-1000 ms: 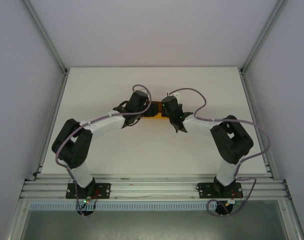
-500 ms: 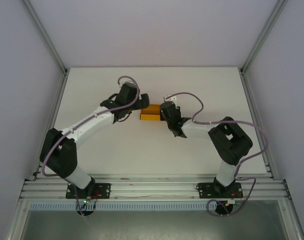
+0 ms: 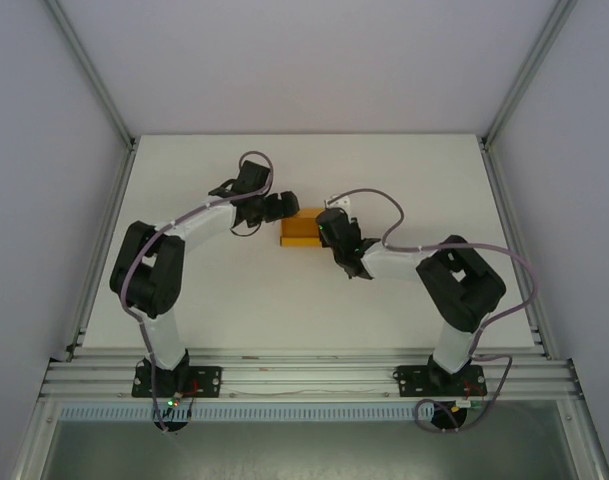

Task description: Assemble paper box

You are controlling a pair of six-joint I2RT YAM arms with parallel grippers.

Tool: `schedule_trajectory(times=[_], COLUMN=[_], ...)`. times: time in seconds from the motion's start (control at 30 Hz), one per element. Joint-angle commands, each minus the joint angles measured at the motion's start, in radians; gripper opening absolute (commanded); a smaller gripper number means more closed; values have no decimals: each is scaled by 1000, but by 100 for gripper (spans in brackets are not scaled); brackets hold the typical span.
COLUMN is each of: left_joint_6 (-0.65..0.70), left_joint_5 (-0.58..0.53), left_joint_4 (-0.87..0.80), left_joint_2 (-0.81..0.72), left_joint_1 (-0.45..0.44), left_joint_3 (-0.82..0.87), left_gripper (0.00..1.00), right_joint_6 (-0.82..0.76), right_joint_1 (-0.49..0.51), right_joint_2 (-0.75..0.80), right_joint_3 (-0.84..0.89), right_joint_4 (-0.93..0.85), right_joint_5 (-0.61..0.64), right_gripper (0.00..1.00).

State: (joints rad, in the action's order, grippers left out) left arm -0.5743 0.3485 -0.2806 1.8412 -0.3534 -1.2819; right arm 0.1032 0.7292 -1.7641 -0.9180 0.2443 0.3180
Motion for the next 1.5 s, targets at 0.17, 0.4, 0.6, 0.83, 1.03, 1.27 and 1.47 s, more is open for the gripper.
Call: schedule_trajectory(times=[0.17,0.4,0.6,0.83,1.03,1.27,1.47], left_joint_6=[-23,-4,17,22,53,1,-48], left_joint_5=[61,4,14,57,74,214,350], left_joint_4=[94,101,111,144,151,303,421], left_joint_2=[-6,4,33,61,131,153,171], left_joint_1=[-1,-1,0,-1,5,59,117], left_joint_3=[92,144,128,97,64,146,236], left_gripper=[75,71,70,68,62,52,39], right_joint_6=[23,61,56,100,141,153,219], right_joint_1=[51,59,57,39,-61,-174,-283], right_joint_2=[54,200,359,515,510,409,277], right_joint_3=[19,87,171,230,222,138,29], right_joint_4=[-120,-184,-316,-363,-330,-316,-320], right_joint_5=[32,-73,-173,-154,-236,-318,-505], right_gripper=[21,37,58,78,100,100,100])
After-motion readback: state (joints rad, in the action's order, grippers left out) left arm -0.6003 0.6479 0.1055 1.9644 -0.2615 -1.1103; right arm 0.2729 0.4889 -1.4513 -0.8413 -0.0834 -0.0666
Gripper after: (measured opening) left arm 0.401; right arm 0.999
